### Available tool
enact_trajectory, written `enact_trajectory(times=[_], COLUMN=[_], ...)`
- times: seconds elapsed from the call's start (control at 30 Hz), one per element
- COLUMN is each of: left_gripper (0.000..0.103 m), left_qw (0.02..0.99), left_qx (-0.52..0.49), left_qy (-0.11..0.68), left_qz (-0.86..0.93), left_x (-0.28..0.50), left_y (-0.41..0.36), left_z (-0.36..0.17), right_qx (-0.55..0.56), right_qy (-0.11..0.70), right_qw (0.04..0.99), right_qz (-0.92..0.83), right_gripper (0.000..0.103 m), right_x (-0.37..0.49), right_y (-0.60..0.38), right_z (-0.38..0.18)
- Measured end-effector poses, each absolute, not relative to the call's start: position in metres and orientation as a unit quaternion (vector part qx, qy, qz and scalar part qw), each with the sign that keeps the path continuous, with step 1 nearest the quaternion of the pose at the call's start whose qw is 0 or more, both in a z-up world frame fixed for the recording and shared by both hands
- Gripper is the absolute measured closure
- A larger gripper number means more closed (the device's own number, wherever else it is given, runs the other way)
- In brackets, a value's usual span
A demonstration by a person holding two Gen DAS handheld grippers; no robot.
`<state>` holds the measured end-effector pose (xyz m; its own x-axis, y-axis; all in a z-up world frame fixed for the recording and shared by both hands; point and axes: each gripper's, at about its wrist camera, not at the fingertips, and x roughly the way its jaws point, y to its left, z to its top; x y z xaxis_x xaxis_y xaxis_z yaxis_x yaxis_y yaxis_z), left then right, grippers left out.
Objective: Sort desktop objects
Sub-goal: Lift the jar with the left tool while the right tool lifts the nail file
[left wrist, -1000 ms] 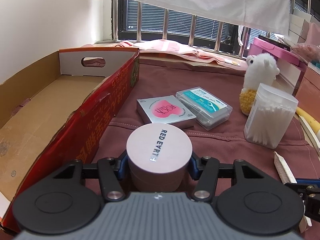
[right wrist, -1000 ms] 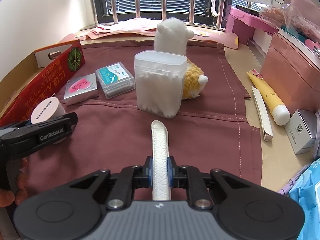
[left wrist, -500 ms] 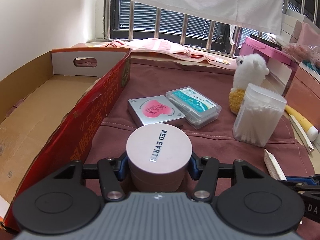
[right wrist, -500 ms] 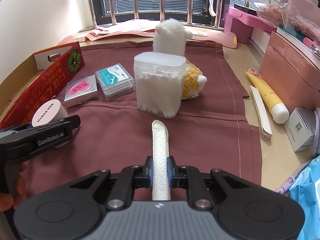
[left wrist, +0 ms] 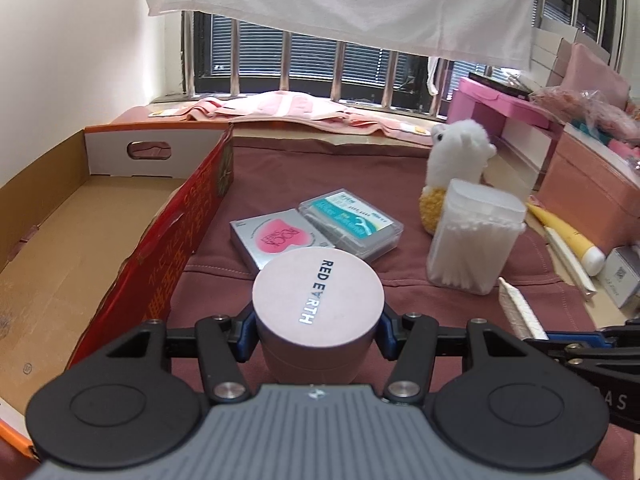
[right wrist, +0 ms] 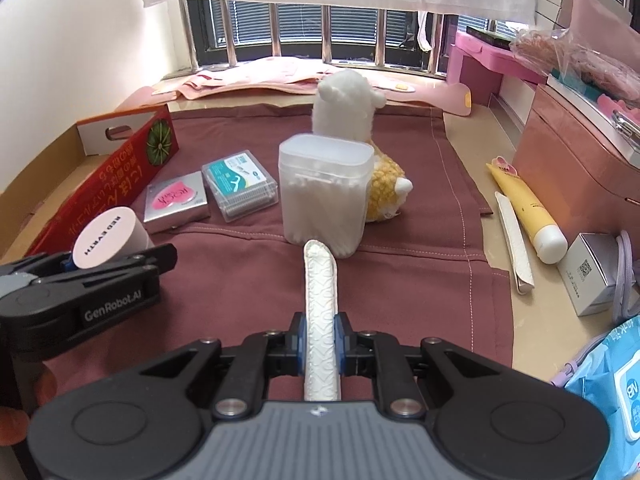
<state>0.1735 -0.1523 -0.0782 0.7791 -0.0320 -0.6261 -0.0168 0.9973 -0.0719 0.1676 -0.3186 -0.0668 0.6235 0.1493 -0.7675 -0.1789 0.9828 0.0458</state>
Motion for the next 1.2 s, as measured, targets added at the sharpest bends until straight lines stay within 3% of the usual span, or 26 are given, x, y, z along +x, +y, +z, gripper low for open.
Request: enact_trajectory(times=[1.2], left_gripper=[0.047], left_qw=[0.952], left_qx=[-0.041], left_qy=[0.292], left_qz=[-0.08], left_x=[0.136], left_y=[-0.092], left_z=[0.043], right_qx=[-0.019], right_qy=[0.355], right_qw=[0.927], right_qz=[0.124], right_gripper=[0.09], right_x=[0.146], right_y=[-0.263], right_z=[0.016])
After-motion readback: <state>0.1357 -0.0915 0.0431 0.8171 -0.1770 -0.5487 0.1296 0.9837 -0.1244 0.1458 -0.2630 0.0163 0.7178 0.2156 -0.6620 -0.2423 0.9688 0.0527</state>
